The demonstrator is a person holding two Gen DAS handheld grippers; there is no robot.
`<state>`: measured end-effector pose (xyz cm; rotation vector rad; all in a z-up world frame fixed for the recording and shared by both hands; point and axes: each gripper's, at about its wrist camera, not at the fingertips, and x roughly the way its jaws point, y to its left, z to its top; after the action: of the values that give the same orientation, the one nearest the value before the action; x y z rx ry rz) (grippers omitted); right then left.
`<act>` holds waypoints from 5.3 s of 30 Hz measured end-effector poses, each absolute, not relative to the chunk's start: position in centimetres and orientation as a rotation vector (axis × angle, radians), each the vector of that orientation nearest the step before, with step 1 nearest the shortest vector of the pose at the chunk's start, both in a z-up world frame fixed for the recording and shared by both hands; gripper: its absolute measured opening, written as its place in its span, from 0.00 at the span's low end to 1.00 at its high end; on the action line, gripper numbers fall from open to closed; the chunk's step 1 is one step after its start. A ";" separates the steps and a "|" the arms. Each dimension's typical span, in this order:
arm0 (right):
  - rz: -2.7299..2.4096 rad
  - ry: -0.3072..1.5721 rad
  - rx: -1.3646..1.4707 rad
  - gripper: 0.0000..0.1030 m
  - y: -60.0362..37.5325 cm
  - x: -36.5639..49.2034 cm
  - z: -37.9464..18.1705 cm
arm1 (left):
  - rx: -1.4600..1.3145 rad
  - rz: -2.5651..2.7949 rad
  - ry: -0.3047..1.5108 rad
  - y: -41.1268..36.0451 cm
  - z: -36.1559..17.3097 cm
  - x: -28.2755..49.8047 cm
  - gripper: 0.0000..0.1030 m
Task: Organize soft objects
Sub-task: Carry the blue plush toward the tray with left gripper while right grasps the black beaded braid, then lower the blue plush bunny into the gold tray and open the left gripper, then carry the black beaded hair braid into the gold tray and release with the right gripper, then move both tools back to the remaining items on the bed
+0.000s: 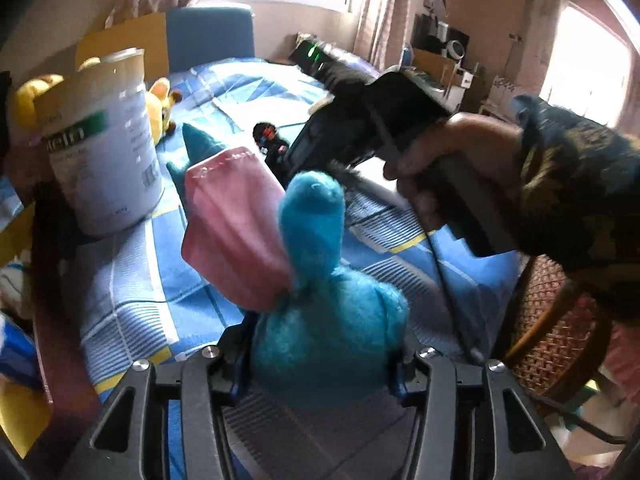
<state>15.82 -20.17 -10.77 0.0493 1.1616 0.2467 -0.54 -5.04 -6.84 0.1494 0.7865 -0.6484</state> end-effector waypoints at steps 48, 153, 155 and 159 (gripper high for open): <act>0.232 1.141 -0.001 0.07 -19.6 15.6 -10.9 | -0.321 0.035 1.088 25.4 -8.3 9.2 0.58; 0.477 0.864 -0.033 0.38 -8.4 8.6 -0.2 | -0.099 0.000 0.758 16.3 -0.6 -3.4 0.87; 0.407 0.853 -0.013 0.38 -11.2 9.0 -0.1 | -0.079 -0.025 0.757 15.2 -0.3 -3.1 0.87; 0.243 0.831 0.045 0.38 -17.2 9.8 -0.1 | -0.033 -0.083 0.751 12.8 0.1 -2.3 0.87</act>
<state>9.85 -17.20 -0.05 0.0448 0.8311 0.2435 -2.33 12.75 0.15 -0.0333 0.7505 -0.0827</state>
